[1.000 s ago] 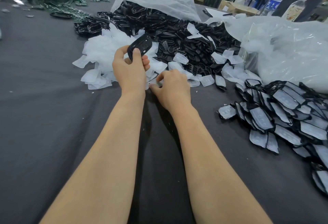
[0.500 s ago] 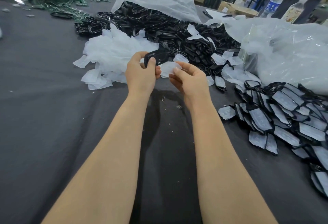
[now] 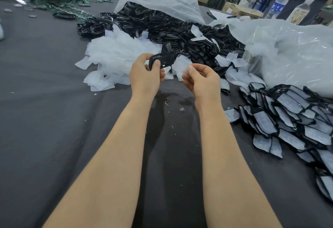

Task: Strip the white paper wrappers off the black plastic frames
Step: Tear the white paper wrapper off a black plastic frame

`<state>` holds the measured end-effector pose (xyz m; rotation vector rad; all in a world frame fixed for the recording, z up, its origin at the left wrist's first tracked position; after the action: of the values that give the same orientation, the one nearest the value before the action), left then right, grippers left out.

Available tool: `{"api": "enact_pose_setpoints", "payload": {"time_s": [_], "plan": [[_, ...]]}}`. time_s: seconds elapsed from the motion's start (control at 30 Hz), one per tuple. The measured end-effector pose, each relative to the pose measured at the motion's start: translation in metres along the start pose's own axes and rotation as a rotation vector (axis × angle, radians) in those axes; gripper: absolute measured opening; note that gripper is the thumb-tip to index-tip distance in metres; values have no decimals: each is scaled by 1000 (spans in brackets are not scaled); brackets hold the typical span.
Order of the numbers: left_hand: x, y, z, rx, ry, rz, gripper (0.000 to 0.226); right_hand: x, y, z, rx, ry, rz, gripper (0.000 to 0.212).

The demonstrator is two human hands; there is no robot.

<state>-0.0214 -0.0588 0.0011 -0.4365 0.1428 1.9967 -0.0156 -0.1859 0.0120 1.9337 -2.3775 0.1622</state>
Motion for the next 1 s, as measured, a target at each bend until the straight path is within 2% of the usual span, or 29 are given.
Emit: {"api": "enact_pose_setpoints", "payload": {"time_s": [0.13,0.17,0.23,0.3,0.4,0.47,0.53,0.6,0.73,0.9,1.0], "plan": [[0,0,1,3,32,21,12,0,-1,0,3,116,-39,14],[0,0,2,2,60,41,11,-1,-1,0,31,248,-68,13],[1,-1,5,-13,126,98,10,-6,1,2,139,658,-128,8],[3,-2,7,-32,165,142,10,-10,5,4,223,958,-105,19],[2,-2,8,-42,182,158,10,-16,9,-2,303,1047,28,28],[2,-2,8,-37,179,144,9,-24,11,-2,323,1138,-52,28],[1,-2,7,-34,171,127,9,-29,13,-1,269,1263,-179,34],[1,-1,6,-32,161,121,8,-30,13,-1,239,1272,-201,32],[-1,-1,5,-22,129,95,9,-27,13,-3,302,1255,-104,23],[-2,-1,2,-4,106,77,10,-27,18,-7,345,976,-43,18],[-1,-2,0,-1,100,72,12,-26,18,-8,396,866,-54,26]]}}
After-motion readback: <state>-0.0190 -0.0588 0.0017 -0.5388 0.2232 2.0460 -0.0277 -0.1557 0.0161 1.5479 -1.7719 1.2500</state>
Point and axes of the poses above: each hand's wrist, its own y-axis away from the middle knuckle, its own x-axis out of the back of the hand, z = x × y, the point moved 1 cm from there along -y, towards the middle knuckle, and after that the axes turned 14 degrees about y, right-handed, at the moved point
